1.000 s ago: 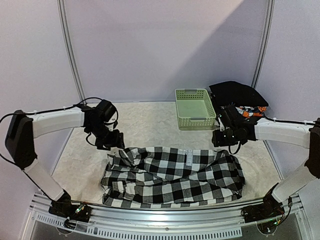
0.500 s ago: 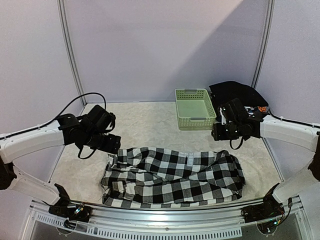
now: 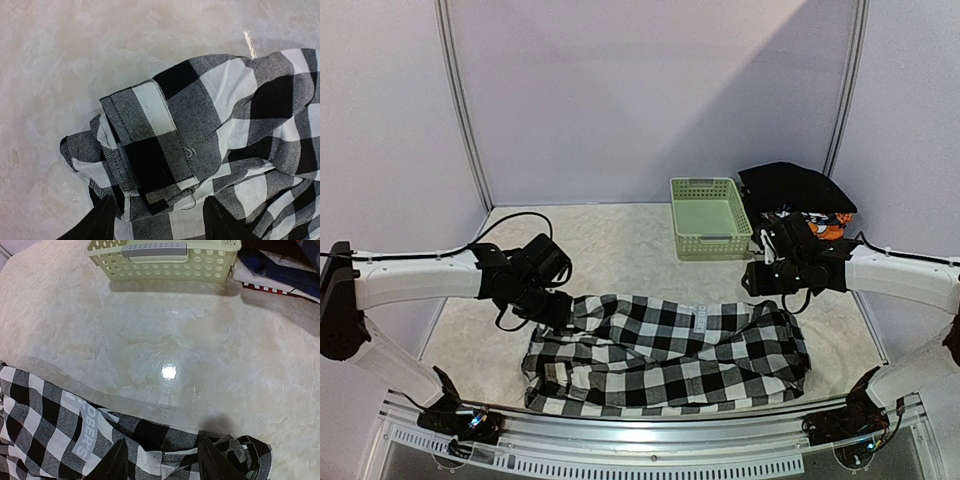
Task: Fold and stack the mixed laundry pile
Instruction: Adjust the rectangle-folded shirt at the center of the board.
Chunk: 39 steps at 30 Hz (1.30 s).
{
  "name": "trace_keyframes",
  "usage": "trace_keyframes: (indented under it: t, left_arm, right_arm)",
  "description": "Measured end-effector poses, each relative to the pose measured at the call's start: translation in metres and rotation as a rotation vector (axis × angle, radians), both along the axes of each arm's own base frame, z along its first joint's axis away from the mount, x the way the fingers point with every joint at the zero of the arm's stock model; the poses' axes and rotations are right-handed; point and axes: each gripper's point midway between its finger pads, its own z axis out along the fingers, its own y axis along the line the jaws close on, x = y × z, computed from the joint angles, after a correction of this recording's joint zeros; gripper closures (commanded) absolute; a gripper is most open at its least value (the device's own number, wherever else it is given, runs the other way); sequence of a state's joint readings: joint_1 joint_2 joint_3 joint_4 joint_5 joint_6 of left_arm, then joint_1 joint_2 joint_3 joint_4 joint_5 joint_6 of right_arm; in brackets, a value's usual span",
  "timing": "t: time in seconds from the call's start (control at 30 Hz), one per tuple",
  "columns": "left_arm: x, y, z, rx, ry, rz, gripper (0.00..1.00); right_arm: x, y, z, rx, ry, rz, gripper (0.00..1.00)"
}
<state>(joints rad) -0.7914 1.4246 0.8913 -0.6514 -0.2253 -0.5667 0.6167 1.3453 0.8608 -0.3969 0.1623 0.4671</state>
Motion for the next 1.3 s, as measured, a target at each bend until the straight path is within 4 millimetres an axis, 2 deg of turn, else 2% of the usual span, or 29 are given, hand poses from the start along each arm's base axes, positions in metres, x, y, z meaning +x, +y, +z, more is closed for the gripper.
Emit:
trace_keyframes:
  t: [0.1, 0.27, 0.63, 0.73, 0.93, 1.17, 1.3]
  left_arm:
    - [0.0, -0.003, -0.011, 0.002, 0.023, 0.007, 0.45]
    - [-0.001, -0.006, -0.027, 0.008, 0.059, 0.017, 0.47]
    - [-0.002, -0.006, -0.05, 0.032, 0.105, 0.048, 0.51]
    - [-0.002, -0.006, -0.051, 0.026, 0.103, 0.055, 0.45]
    - [-0.001, -0.003, -0.051, 0.035, 0.096, 0.082, 0.41]
    - [-0.002, -0.005, -0.053, 0.015, 0.101, 0.086, 0.53]
    - [-0.002, -0.011, -0.054, -0.01, 0.106, 0.077, 0.7]
  right_arm:
    - [-0.001, 0.001, -0.001, 0.0, 0.001, 0.004, 0.51]
    - [-0.003, 0.003, -0.001, 0.0, 0.003, 0.009, 0.51]
    - [-0.003, 0.004, -0.001, 0.0, 0.002, 0.012, 0.52]
    - [-0.003, 0.004, -0.002, 0.0, 0.003, 0.013, 0.52]
    - [-0.005, 0.007, -0.005, -0.005, 0.01, 0.023, 0.52]
    - [-0.005, 0.008, -0.009, -0.011, 0.021, 0.026, 0.52]
    - [-0.006, 0.008, -0.012, -0.015, 0.028, 0.027, 0.52]
